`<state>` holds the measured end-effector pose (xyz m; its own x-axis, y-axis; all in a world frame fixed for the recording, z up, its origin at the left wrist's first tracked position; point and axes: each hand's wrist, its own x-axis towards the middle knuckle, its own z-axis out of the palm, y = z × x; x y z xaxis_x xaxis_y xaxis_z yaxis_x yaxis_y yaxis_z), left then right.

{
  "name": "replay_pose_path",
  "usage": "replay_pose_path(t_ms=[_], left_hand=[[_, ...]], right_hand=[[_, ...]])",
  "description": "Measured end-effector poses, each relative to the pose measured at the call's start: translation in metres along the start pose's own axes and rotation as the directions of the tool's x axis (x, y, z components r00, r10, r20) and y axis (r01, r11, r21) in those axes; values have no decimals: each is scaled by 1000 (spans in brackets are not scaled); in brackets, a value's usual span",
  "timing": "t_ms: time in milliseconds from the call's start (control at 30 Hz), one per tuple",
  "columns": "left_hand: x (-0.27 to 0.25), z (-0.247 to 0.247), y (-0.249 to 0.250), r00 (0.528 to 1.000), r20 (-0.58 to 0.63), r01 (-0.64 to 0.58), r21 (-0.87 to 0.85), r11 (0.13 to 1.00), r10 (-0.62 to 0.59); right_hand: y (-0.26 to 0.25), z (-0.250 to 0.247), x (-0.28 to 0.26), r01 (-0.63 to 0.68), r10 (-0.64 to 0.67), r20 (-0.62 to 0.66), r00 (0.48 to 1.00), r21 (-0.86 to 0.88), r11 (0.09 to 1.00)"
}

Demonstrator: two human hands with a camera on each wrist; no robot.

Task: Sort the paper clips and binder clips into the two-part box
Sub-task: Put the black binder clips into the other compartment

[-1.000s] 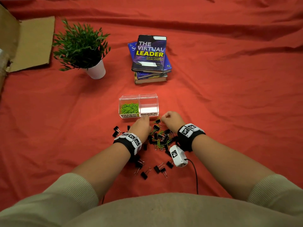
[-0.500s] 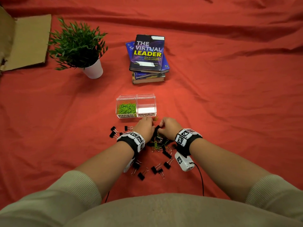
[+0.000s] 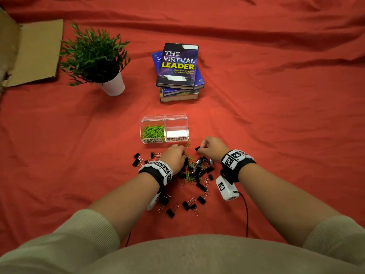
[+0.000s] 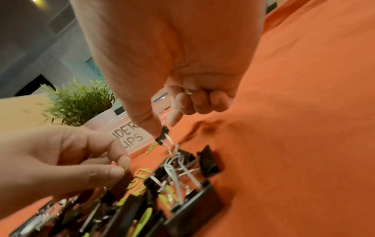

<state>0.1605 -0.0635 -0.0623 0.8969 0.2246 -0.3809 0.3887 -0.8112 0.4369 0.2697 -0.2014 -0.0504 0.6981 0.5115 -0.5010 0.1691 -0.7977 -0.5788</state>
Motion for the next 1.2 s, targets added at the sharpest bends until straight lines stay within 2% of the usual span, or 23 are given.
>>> replay_pose_path(t_ms=[100,200,300,533,633,667,733,800,833,900,933,1000,1033,1100,1133,1200], left_hand=[[-3,-2,-3,1000,-11,5,-44,999,-6],[-9,-6,-6,997,-59,31,-159,987,-41],[-16,-12,-11,990,-112,55,-265,963,-88],[-18,-19,-27,974,-98,137,-469,873,-206],[-18,-20,-26,973,-36,164,-578,799,-226],[-17,-20,-25,973,-9,177,-603,778,-229],[-17,-22,-24,974,36,195,-636,746,-224],[-16,-24,-23,972,63,209,-669,714,-225],[-15,-24,-22,972,69,213,-673,708,-226],[-13,-23,-19,977,51,190,-634,749,-205],[-13,-22,-16,983,33,167,-588,791,-183],[-12,-19,-9,993,16,111,-442,890,-116],[-12,-18,-7,997,24,71,-341,937,-67],[-10,-13,-7,996,77,-30,-113,993,39],[-9,-12,-7,992,105,-73,-21,997,75],[-7,-10,-8,987,129,-110,70,991,100]], right_hand=[[0,-4,2,55,-65,-54,996,-172,984],[-8,6,1,218,-231,0,973,-339,915],[-15,19,4,292,-301,64,952,-488,822],[-9,30,4,305,-350,19,937,-537,786],[-12,29,-1,297,-328,-7,945,-408,863],[-14,27,-1,270,-295,-38,955,-304,914],[-16,19,-2,146,-149,-60,987,-52,988],[-12,9,-2,14,-17,11,1000,233,972],[-10,3,-4,-47,25,61,998,383,923],[-4,-7,-9,-138,66,141,988,600,788],[-1,-10,-11,-165,75,164,984,647,744],[3,-11,-15,-186,89,179,980,654,733],[5,-10,-16,-181,93,172,981,618,765],[8,-5,-19,-115,70,119,990,427,897],[10,-3,-21,-64,38,93,995,297,953],[11,4,-25,65,-69,86,994,49,997]])
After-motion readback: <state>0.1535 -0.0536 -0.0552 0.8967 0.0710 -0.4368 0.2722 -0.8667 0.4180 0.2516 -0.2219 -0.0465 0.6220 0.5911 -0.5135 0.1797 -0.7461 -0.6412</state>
